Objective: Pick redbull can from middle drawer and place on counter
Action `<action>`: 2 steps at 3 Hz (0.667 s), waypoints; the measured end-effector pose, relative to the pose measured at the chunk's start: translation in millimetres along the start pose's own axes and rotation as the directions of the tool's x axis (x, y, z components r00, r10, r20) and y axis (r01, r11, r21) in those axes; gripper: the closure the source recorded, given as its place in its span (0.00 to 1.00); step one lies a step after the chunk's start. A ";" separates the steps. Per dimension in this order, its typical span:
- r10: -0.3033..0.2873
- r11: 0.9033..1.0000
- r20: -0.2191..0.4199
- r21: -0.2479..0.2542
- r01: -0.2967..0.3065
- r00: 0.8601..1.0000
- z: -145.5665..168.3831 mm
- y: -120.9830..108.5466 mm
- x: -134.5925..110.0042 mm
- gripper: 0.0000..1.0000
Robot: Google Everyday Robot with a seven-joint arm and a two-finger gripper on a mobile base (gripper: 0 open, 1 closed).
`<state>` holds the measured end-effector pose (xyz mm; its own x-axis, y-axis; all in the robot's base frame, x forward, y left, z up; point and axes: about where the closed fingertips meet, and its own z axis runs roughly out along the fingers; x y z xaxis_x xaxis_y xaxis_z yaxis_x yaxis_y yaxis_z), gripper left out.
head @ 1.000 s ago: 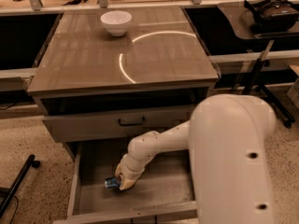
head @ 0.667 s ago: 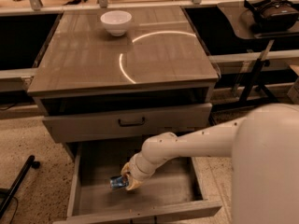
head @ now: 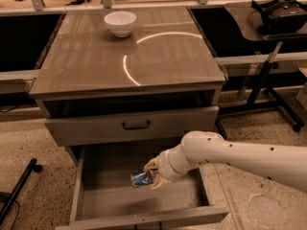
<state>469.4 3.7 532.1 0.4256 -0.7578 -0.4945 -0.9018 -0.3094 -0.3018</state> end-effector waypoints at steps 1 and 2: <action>-0.006 1.000 0.003 0.001 0.006 1.000 -4.2 -1.6 -1.4 1.00; -0.057 0.998 0.030 0.006 0.056 0.998 -40.5 -15.8 -13.5 1.00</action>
Offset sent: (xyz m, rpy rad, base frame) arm 0.0137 -0.0205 0.1019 0.0562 -0.0643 0.1149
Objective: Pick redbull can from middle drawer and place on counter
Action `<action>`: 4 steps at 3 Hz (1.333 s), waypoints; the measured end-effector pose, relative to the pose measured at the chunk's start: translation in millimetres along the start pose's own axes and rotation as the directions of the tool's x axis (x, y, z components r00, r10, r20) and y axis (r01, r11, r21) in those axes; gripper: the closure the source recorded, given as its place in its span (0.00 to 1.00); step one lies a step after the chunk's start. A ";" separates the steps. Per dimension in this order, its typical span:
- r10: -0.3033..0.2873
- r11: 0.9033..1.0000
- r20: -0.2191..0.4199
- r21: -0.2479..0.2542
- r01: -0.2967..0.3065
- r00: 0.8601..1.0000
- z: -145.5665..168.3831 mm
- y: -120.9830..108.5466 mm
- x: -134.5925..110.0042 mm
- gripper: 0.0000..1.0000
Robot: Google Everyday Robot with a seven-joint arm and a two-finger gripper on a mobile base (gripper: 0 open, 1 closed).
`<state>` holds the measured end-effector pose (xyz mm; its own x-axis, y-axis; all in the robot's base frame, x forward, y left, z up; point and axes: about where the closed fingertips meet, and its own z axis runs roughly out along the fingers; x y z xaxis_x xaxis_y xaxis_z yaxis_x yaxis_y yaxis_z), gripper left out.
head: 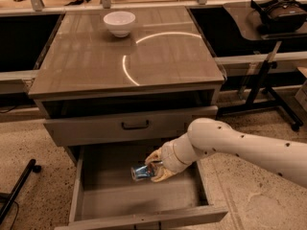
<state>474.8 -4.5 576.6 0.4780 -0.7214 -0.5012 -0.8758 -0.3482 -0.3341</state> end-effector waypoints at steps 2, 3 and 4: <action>-0.086 0.996 -0.030 0.026 0.087 0.996 -126.5 -55.3 -37.8 1.00; -0.086 0.996 -0.030 0.026 0.087 0.996 -126.5 -55.3 -37.8 1.00; -0.065 0.995 -0.047 0.072 0.068 0.997 -155.5 -66.1 -43.2 1.00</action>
Offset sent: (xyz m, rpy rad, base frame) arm 0.0320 -0.0434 0.2006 -0.0424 -0.1268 0.0445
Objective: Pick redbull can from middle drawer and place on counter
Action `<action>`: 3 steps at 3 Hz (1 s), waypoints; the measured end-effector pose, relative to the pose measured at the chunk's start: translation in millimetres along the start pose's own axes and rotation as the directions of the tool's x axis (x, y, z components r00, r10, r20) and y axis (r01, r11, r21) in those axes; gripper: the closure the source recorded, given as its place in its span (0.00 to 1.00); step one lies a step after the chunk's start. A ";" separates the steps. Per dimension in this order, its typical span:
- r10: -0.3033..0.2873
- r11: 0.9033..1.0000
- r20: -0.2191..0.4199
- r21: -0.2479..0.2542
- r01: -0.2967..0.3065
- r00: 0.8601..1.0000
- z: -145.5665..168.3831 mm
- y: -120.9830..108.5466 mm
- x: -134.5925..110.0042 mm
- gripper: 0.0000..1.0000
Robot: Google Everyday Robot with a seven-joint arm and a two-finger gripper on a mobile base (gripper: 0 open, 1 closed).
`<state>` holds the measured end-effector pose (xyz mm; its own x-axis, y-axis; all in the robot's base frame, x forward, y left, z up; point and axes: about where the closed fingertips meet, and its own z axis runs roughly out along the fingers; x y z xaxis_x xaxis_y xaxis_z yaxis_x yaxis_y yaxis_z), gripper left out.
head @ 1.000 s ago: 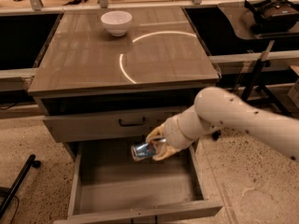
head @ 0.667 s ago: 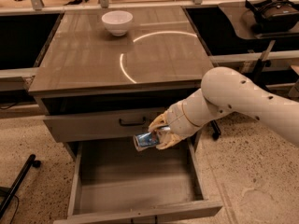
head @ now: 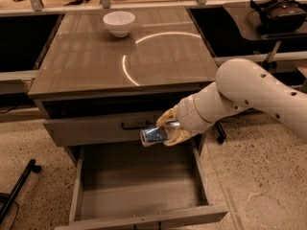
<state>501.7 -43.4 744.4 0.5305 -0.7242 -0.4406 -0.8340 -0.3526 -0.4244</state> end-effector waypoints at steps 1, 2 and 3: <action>0.046 0.999 -0.007 0.027 -0.045 0.999 -43.6 -22.5 -1.3 1.00; 0.095 0.995 -0.012 0.011 -0.094 0.995 -81.5 -42.7 0.5 1.00; 0.137 0.991 -0.023 0.007 -0.137 0.990 -124.3 -80.9 4.0 1.00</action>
Offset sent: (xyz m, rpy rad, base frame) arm 0.0403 -0.0597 0.1359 0.0020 0.0991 -0.1370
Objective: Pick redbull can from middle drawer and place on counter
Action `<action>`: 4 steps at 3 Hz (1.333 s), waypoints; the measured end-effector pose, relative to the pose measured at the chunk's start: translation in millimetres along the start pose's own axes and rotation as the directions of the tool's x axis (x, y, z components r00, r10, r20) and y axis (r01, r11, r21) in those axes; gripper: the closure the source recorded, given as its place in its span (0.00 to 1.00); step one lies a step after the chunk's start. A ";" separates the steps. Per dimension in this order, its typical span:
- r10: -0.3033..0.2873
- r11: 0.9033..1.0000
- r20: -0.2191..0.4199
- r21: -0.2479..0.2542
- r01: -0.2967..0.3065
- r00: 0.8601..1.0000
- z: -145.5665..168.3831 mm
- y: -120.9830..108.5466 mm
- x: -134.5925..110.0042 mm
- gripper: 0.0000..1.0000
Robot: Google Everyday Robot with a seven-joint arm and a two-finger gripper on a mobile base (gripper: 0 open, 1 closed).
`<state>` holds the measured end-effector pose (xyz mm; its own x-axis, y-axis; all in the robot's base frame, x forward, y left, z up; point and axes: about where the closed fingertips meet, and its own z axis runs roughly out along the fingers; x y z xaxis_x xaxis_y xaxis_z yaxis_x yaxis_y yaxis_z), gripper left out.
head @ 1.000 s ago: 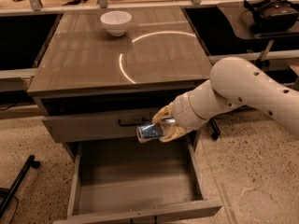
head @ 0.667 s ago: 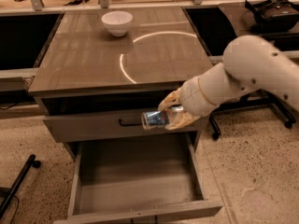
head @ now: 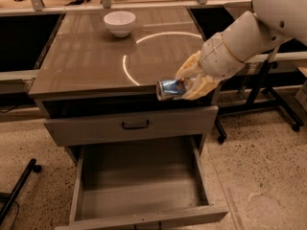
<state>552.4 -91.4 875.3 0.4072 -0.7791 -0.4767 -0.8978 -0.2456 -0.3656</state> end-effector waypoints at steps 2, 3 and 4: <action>0.017 0.999 -0.003 0.032 -0.017 1.000 -2.1 -15.4 -1.5 1.00; 0.064 0.994 -0.016 0.093 -0.063 0.998 -18.1 -57.1 -2.5 1.00; 0.153 0.978 -0.033 0.150 -0.147 0.988 -25.0 -85.3 3.6 1.00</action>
Offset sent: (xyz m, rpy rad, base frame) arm 0.0367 0.0047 0.0297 0.0390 -0.0544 -0.0910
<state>626.3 -87.7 924.7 0.2591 -0.8260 -0.5006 -0.9125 -0.0394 -0.4072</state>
